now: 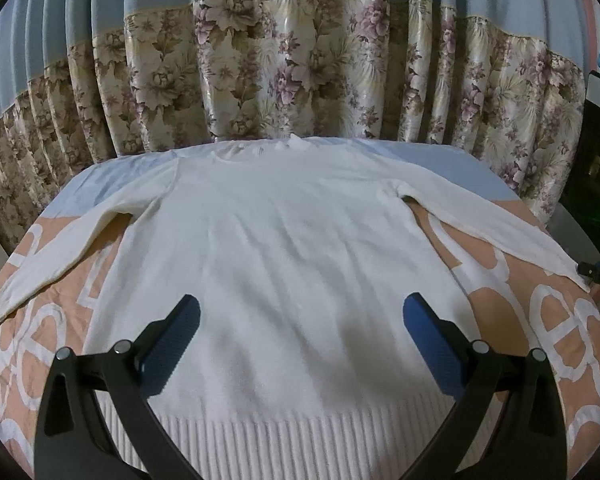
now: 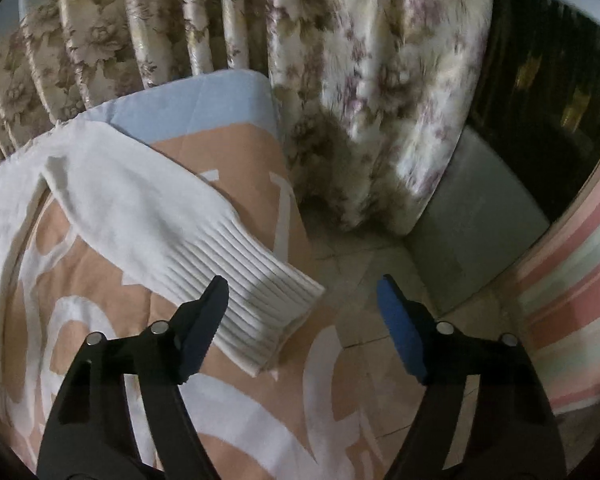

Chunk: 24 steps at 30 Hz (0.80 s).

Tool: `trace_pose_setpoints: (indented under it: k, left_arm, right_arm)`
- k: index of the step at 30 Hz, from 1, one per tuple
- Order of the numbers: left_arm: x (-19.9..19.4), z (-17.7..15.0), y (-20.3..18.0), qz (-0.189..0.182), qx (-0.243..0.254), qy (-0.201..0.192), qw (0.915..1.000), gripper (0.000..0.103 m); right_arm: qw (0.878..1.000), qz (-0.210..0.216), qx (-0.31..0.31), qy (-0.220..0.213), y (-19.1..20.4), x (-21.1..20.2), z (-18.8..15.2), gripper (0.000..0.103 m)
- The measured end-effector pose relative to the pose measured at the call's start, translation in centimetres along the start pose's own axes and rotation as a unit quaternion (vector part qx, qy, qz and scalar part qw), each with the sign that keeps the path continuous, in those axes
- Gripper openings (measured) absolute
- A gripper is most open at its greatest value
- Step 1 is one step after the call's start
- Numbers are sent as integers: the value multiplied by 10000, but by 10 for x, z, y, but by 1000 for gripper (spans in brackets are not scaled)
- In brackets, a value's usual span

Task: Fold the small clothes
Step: 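Reach the right tool to a sweater sleeve cuff and close on it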

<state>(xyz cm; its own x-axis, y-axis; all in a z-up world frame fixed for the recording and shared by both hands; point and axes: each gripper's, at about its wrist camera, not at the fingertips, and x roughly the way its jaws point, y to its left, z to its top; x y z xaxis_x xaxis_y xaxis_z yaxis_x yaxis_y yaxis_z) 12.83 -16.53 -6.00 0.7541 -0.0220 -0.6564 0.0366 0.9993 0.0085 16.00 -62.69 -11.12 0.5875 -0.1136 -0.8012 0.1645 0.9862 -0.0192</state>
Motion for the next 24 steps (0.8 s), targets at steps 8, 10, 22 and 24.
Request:
trace_pose_setpoints:
  k: [8, 10, 22, 24]
  left_arm:
    - [5, -2, 9, 61, -120, 67, 9999, 101]
    - [4, -2, 9, 53, -98, 62, 9999, 101]
    - [-4, 6, 21, 136, -107, -178, 9997, 101]
    - [-2, 9, 27, 169, -81, -212, 9996, 101]
  right_arm:
    - [9986, 423, 279, 136, 3, 13, 0, 51]
    - [9987, 416, 268, 141, 7, 13, 1, 44]
    - [9995, 154, 66, -265, 45, -14, 16, 8]
    - [9993, 210, 79, -291, 52, -17, 20, 8]
